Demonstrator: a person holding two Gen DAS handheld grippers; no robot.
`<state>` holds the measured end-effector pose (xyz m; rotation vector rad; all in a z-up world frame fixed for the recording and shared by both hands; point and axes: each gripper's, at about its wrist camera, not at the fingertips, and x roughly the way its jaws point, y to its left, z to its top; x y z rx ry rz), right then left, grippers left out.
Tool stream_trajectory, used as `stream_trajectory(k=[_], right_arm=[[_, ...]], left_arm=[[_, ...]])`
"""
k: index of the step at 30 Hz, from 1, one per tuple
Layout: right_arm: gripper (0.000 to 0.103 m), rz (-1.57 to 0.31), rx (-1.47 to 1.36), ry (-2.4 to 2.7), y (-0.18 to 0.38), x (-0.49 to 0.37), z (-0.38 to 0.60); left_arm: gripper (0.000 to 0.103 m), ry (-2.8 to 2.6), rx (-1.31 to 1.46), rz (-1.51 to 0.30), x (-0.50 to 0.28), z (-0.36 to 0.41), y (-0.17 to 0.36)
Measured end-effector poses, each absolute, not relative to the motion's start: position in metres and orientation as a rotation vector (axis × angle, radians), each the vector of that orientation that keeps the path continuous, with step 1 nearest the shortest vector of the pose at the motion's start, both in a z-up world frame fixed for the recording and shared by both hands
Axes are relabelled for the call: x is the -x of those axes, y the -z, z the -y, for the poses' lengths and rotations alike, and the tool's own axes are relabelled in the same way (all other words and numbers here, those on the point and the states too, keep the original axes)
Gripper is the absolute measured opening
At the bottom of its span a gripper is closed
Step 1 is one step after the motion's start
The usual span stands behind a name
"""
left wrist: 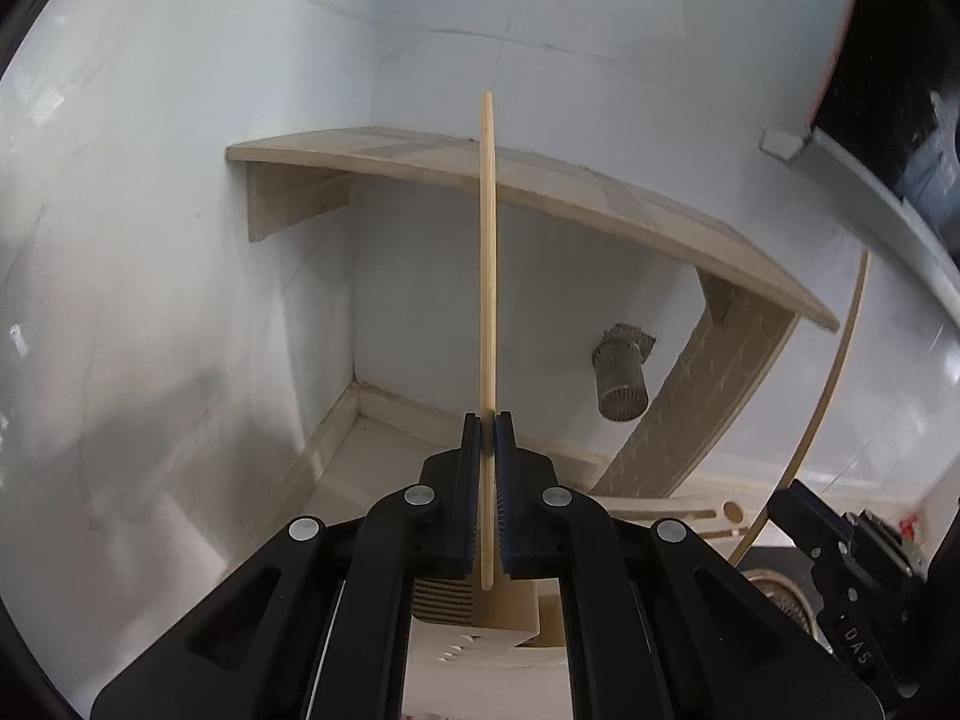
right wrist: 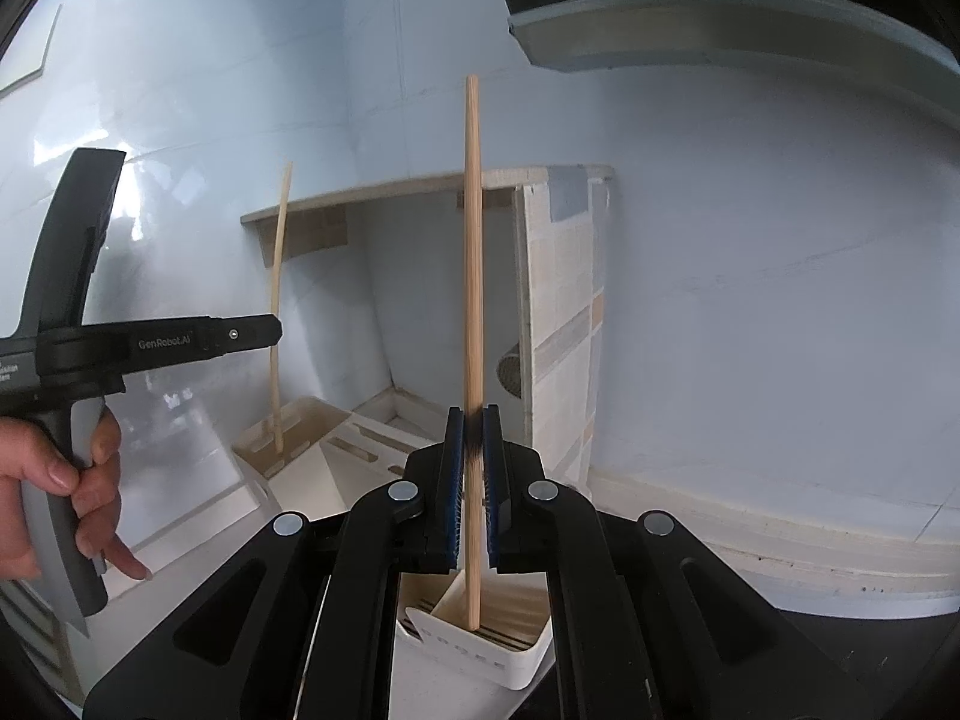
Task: Organize utensils
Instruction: 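Lower chopsticks into the holder and open both tools, then withdraw both tools back to the remaining chopsticks on the counter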
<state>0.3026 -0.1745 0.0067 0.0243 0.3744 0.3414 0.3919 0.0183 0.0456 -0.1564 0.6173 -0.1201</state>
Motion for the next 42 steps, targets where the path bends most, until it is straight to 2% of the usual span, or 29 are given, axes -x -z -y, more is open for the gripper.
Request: stream_trajectory(k=[7, 8, 9, 10, 16, 22, 28, 32, 36, 42], right_arm=[[0.008, -0.404, -0.029, -0.337, -0.004, -0.309, 0.172], [0.015, -0.411, -0.03, -0.338, -0.004, -0.31, 0.172], [0.03, -0.412, -0.03, -0.34, -0.004, -0.31, 0.171], [0.036, -0.41, -0.034, -0.339, -0.003, -0.31, 0.171], [0.039, -0.426, -0.008, -0.345, -0.003, -0.308, 0.165], [0.046, -0.445, -0.035, -0.33, -0.003, -0.303, 0.169], [0.059, -0.452, -0.031, -0.317, -0.004, -0.287, 0.172], [0.066, -0.466, -0.04, -0.306, -0.002, -0.275, 0.176], [0.067, -0.483, -0.044, -0.299, -0.001, -0.266, 0.177], [0.07, -0.533, -0.044, -0.297, 0.005, -0.258, 0.172]], left_arm=[[0.005, 0.128, 0.148, -0.655, -0.395, -0.013, -0.04], [0.006, 0.128, 0.141, -0.657, -0.395, -0.012, -0.04], [0.006, 0.128, 0.132, -0.657, -0.395, -0.012, -0.039], [0.006, 0.128, 0.117, -0.653, -0.393, -0.01, -0.04], [0.007, 0.128, 0.106, -0.647, -0.387, -0.01, -0.045], [0.019, 0.118, 0.124, -0.65, -0.374, -0.019, -0.051], [0.022, 0.091, 0.125, -0.681, -0.355, -0.031, -0.049], [0.03, 0.083, 0.147, -0.706, -0.34, -0.039, -0.046], [0.037, 0.078, 0.134, -0.734, -0.325, -0.043, -0.039], [0.04, 0.057, 0.122, -0.796, -0.309, -0.051, -0.024]])
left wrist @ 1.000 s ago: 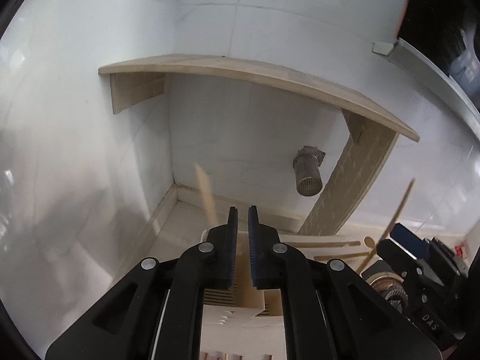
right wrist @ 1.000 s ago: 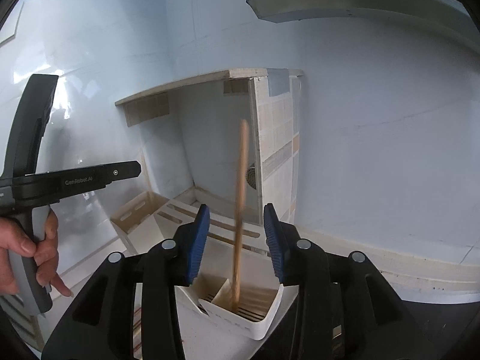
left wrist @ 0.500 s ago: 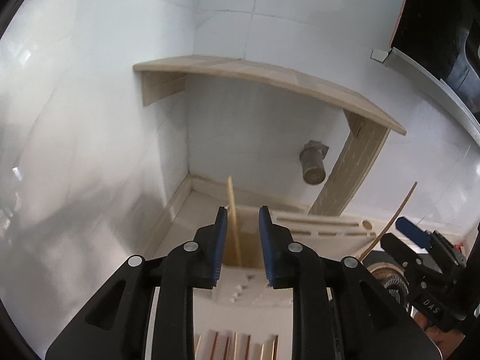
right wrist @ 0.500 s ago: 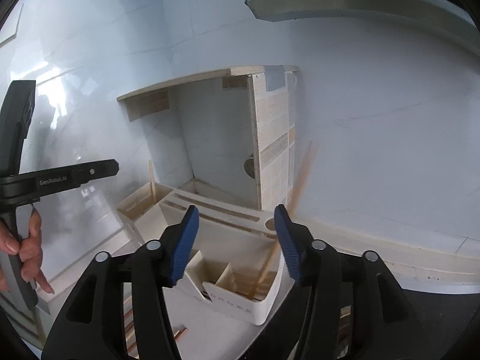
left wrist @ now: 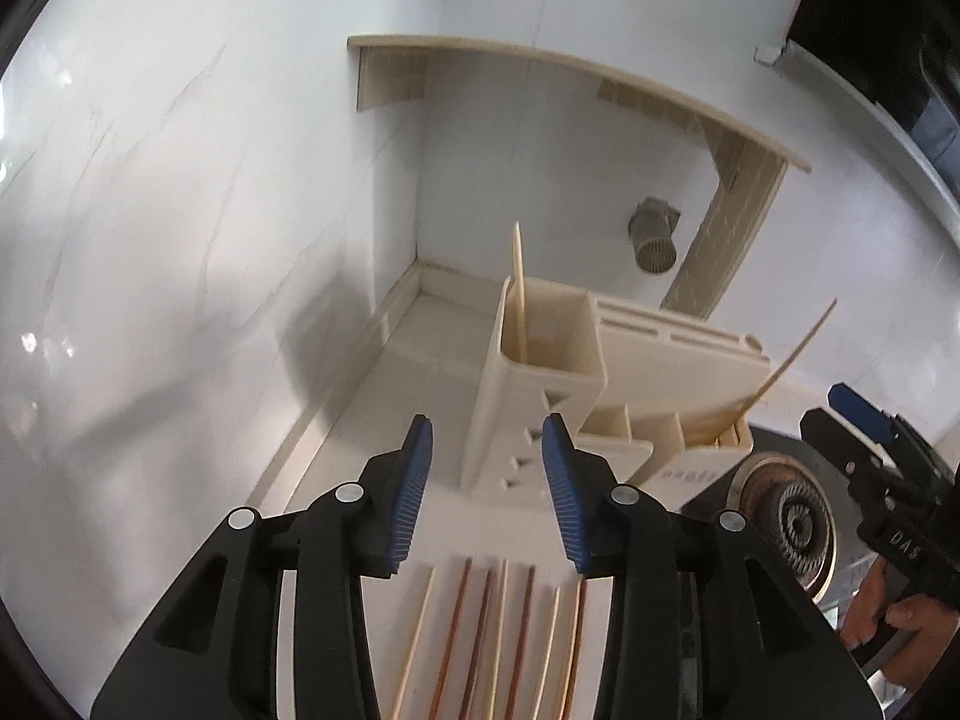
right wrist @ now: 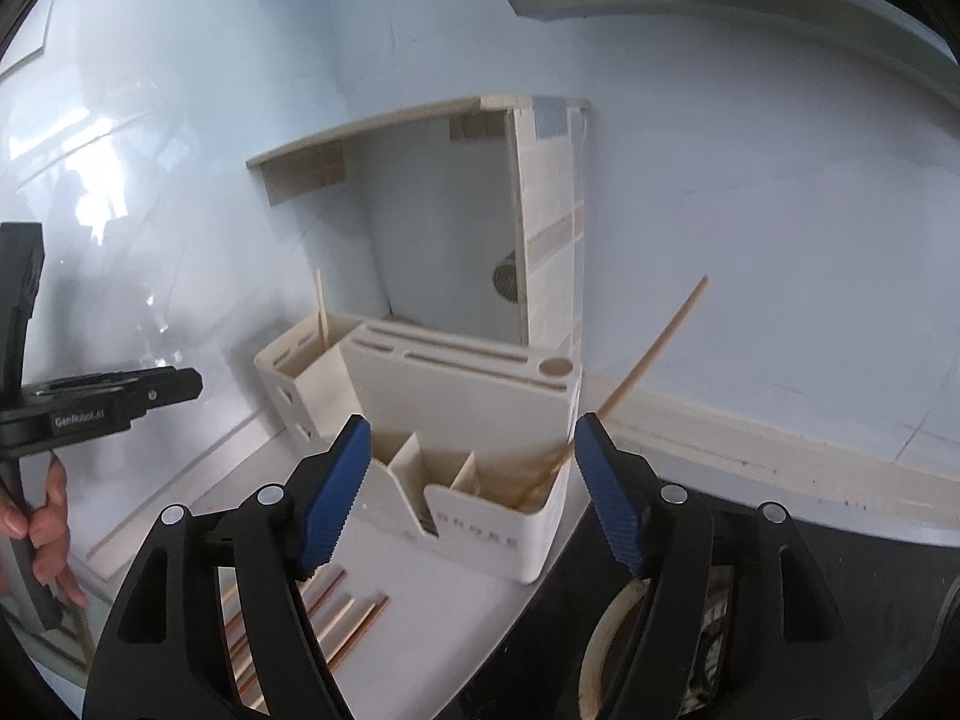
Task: Organize utensils
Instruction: 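Withdraw both tools back to the remaining chopsticks on the counter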
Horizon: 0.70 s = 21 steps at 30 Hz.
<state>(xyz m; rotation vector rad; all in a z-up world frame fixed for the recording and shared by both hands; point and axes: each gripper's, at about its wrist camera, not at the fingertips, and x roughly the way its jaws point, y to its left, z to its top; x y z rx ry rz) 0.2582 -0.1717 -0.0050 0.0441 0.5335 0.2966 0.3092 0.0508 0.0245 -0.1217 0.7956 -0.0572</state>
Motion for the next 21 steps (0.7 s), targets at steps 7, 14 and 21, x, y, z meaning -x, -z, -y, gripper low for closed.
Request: stream_trajectory(k=[7, 14, 21], right_arm=[[0.074, -0.599, -0.057, -0.288, 0.016, -0.246, 0.168], [0.075, -0.717, -0.046, -0.27, 0.032, -0.24, 0.157], [0.075, -0.774, -0.011, -0.283, 0.05, -0.232, 0.14]], left_arm=[[0.045, 0.066, 0.126, -0.868, -0.291, -0.06, -0.007], [0.046, 0.086, 0.128, -0.905, -0.269, -0.067, 0.02], [0.047, 0.086, 0.09, -0.97, -0.257, -0.073, 0.041]])
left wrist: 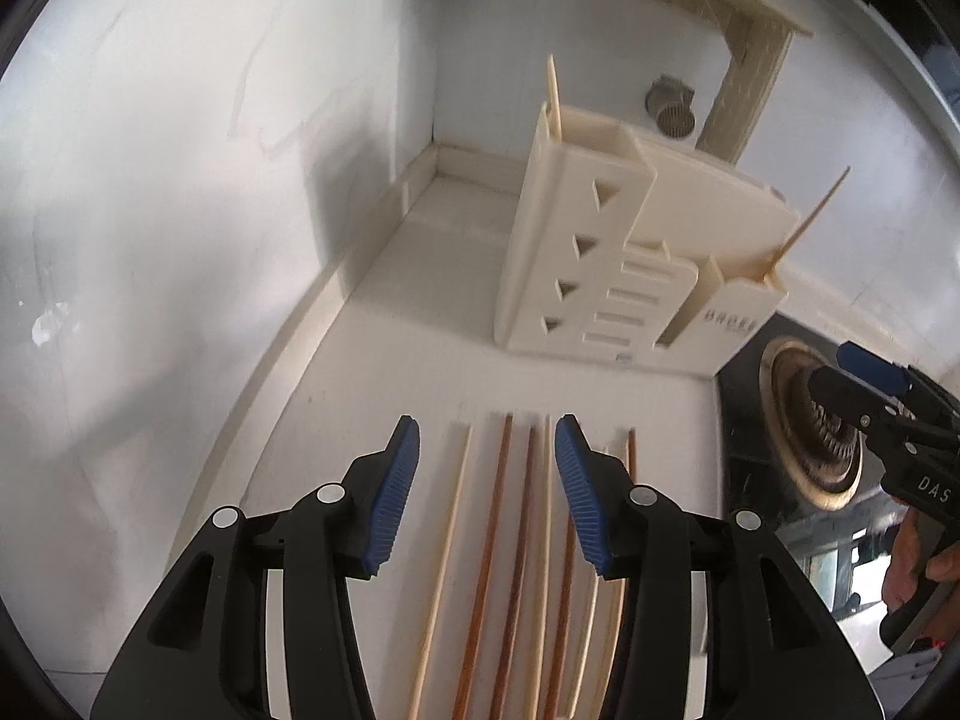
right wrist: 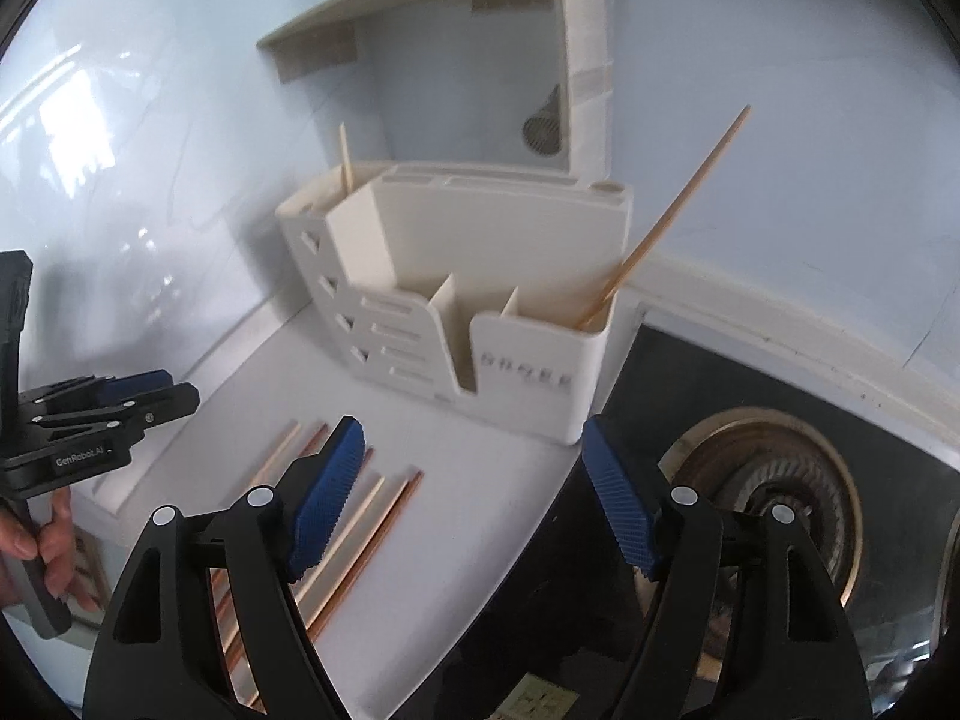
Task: Organize utensils
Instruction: 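Withdraw both tools back to the remaining chopsticks on the counter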
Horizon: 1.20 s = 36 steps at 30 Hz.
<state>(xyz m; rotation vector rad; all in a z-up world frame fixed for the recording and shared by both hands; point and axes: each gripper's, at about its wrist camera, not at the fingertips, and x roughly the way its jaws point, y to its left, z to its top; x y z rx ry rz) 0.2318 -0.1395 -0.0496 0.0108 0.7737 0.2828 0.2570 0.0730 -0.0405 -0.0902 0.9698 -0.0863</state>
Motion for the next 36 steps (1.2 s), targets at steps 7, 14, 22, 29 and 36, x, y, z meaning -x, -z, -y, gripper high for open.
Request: stream_trajectory(k=[7, 14, 22, 29, 36], right_arm=[[0.075, -0.875, -0.018, -0.274, 0.07, -0.228, 0.126], [0.075, -0.985, -0.014, -0.253, 0.088, -0.225, 0.111], [0.075, -1.083, -0.011, -0.223, 0.106, -0.22, 0.102], [0.075, -1.152, -0.023, -0.191, 0.118, -0.217, 0.094], [0.075, -1.246, -0.049, -0.155, 0.133, -0.221, 0.085]], left_arm=[[0.047, 0.103, 0.068, -1.039, -0.248, -0.077, 0.063], [0.047, 0.126, 0.036, -1.125, -0.242, -0.079, 0.081], [0.047, 0.15, 0.014, -1.195, -0.238, -0.081, 0.098], [0.047, 0.181, -0.032, -1.285, -0.24, -0.082, 0.114], [0.047, 0.211, -0.065, -1.396, -0.249, -0.081, 0.127]])
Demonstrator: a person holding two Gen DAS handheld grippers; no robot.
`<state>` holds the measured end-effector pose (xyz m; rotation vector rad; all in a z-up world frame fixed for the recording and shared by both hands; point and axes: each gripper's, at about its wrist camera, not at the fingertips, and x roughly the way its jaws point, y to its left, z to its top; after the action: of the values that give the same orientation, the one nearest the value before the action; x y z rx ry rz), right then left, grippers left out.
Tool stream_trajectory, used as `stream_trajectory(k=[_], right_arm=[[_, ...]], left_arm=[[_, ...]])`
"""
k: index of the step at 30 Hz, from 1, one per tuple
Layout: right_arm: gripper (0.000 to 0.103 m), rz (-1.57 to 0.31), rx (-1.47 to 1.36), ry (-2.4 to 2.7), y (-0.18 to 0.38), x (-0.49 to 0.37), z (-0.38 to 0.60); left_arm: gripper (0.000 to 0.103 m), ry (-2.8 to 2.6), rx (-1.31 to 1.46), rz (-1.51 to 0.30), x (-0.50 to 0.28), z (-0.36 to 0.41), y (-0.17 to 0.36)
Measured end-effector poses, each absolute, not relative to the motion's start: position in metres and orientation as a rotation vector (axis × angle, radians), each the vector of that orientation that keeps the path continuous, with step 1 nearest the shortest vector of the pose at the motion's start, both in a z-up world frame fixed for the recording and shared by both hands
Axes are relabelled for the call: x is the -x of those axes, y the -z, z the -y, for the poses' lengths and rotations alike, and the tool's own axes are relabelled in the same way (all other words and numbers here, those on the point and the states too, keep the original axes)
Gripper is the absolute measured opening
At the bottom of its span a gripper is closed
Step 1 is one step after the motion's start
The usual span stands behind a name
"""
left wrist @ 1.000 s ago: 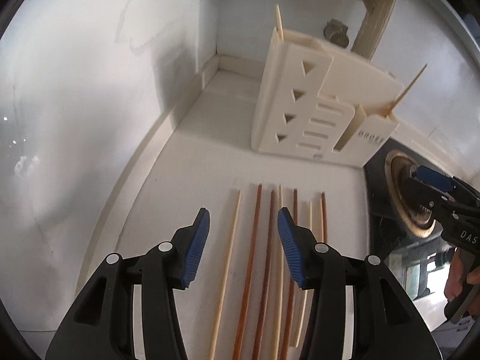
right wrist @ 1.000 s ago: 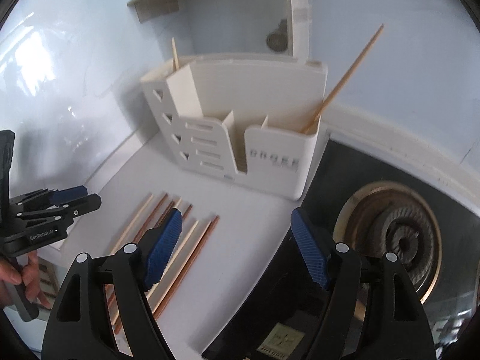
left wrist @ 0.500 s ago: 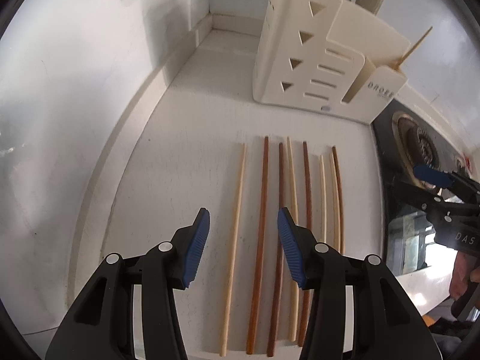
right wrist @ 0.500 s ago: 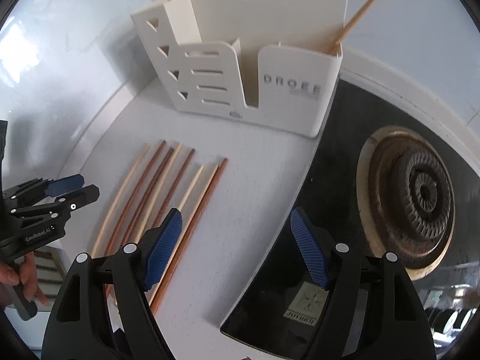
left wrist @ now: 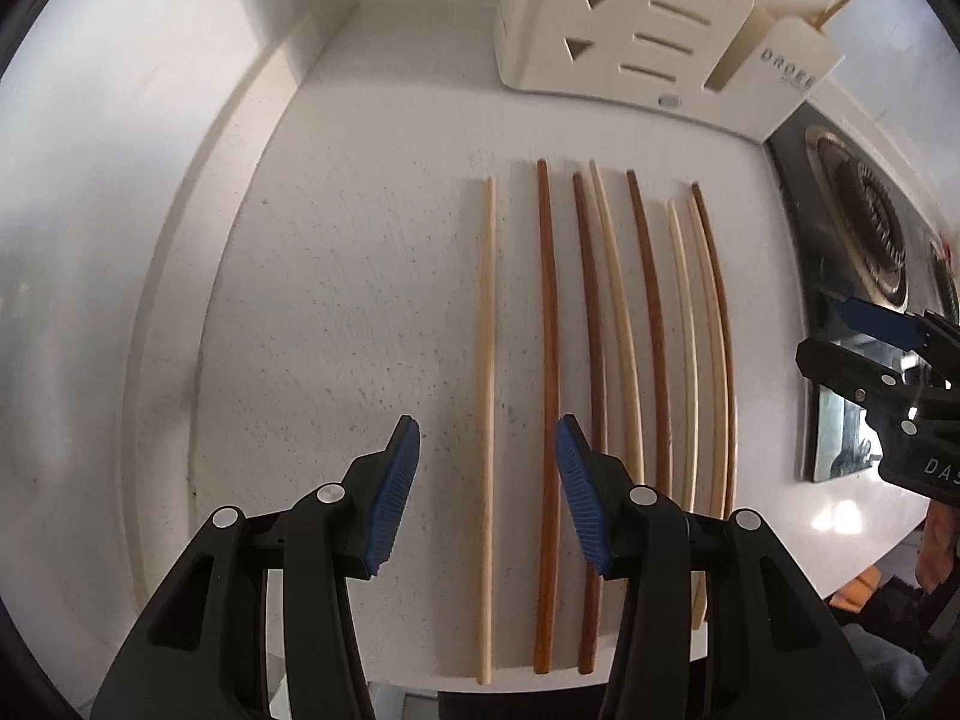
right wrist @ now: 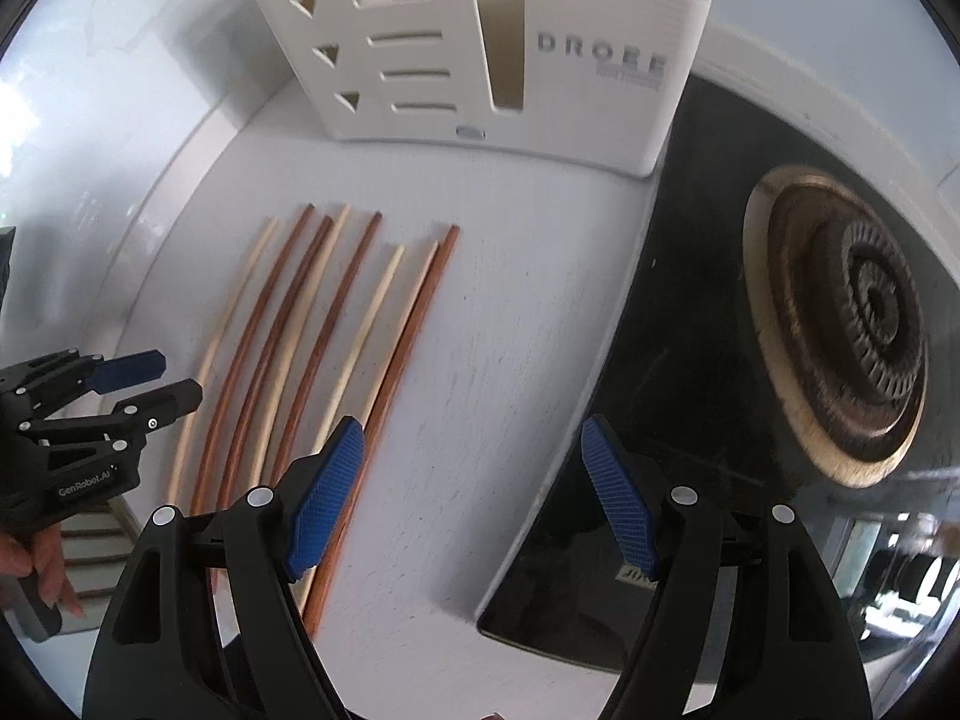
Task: Organize utensils
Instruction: 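Withdraw both tools back to the remaining chopsticks on the counter, then grasp a light chopstick with left tool while right tool grasps a reddish-brown one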
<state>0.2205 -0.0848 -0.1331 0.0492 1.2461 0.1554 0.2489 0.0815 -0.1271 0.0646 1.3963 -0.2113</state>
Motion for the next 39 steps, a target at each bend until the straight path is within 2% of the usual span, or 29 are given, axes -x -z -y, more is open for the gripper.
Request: stream_trajectory(k=[16, 18, 20, 32, 39], right_arm=[[0.075, -1.346, -0.011, -0.083, 0.152, -0.228, 0.062], [0.075, -1.355, -0.004, -0.07, 0.154, -0.228, 0.057], [0.075, -1.362, -0.004, -0.067, 0.156, -0.229, 0.051], [0.075, -1.43, -0.078, -0.002, 0.16, -0.24, 0.058], [0.075, -1.443, -0.002, -0.012, 0.167, -0.233, 0.061]], left_arm=[[0.046, 0.266, -0.121, -1.491, -0.253, -0.081, 0.142], [0.041, 0.264, -0.126, -1.496, -0.254, -0.085, 0.142], [0.041, 0.271, -0.129, -1.499, -0.255, -0.087, 0.143], [0.041, 0.292, -0.166, -1.514, -0.267, -0.081, 0.143], [0.043, 0.3, -0.177, -1.512, -0.273, -0.076, 0.144]])
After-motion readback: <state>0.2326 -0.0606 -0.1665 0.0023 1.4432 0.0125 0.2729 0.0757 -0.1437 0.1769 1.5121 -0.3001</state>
